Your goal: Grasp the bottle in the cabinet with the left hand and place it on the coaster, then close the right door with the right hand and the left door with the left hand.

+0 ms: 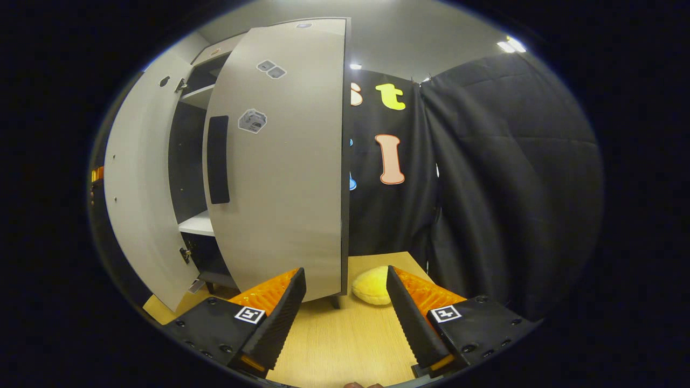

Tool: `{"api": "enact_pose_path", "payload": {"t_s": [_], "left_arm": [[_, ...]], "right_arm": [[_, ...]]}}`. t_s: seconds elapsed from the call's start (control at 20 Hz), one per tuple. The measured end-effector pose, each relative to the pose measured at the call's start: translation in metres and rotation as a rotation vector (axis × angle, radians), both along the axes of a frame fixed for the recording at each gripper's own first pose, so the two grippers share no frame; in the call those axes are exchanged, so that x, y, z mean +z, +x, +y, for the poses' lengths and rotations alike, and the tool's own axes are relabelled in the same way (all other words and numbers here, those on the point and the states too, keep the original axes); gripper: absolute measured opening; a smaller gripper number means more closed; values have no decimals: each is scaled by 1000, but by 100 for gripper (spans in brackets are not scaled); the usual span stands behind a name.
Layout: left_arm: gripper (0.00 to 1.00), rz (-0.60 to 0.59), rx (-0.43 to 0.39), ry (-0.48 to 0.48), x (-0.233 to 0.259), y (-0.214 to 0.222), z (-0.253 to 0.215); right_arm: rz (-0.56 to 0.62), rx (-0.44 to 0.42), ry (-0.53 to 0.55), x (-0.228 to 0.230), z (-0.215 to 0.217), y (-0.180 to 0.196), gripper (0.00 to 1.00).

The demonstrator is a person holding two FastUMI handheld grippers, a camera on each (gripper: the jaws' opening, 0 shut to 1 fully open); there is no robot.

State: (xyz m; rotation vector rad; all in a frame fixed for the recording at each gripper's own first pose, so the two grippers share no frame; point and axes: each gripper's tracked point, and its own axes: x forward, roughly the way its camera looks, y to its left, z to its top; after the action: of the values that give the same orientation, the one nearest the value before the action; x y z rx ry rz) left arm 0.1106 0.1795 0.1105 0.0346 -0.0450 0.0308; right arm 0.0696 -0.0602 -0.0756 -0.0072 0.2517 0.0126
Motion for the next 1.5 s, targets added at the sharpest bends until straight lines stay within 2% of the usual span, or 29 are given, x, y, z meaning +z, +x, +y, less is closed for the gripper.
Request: {"api": "enact_pose_path", "payload": {"t_s": [0.05,0.15,0.2,0.45,0.5,0.6,0.7,0.9,0.95,1.0,1.15,1.2,1.35,1.4,1.45,1.5], "left_arm": [[99,6,-11,11,0,2,-10],[88,13,-38,32,0,5,-36],[99,14,-46,36,0,8,-50],[99,-11,-23,-19,-7,24,-110],[94,-14,-32,-34,-8,28,-123],[96,-22,-34,-51,-6,29,-140],[99,-18,-19,-31,-5,22,-145],[99,-1,41,34,-16,-8,-147],[99,3,53,31,-20,-18,-149],[99,6,63,15,-24,-26,-152],[100,-14,83,-54,-27,-48,-154],[94,-27,90,-78,-27,-55,-154],[94,-67,106,-148,-21,-79,-163],[94,-81,108,-160,-16,-86,-165],[94,-100,113,-162,-9,-92,-164],[99,-112,127,-160,0,-95,-161]], "right_arm": [[-2,1,7,1,2,1,95],[-3,6,10,1,3,4,95],[-5,8,10,1,3,5,96],[-28,6,13,6,-6,6,95],[-33,3,16,7,-8,7,95],[-42,-4,19,10,-16,7,95],[-53,-13,25,13,-24,8,92],[-85,-40,30,28,-41,12,95],[-98,-41,32,35,-43,14,92],[-113,-40,32,41,-45,18,95],[-161,-26,17,66,-51,26,96],[-182,-15,10,77,-52,29,96],[-205,16,16,99,-51,37,96],[-207,38,24,104,-48,41,92],[-214,53,35,109,-46,42,95],[-222,62,47,115,-46,45,95]]}}
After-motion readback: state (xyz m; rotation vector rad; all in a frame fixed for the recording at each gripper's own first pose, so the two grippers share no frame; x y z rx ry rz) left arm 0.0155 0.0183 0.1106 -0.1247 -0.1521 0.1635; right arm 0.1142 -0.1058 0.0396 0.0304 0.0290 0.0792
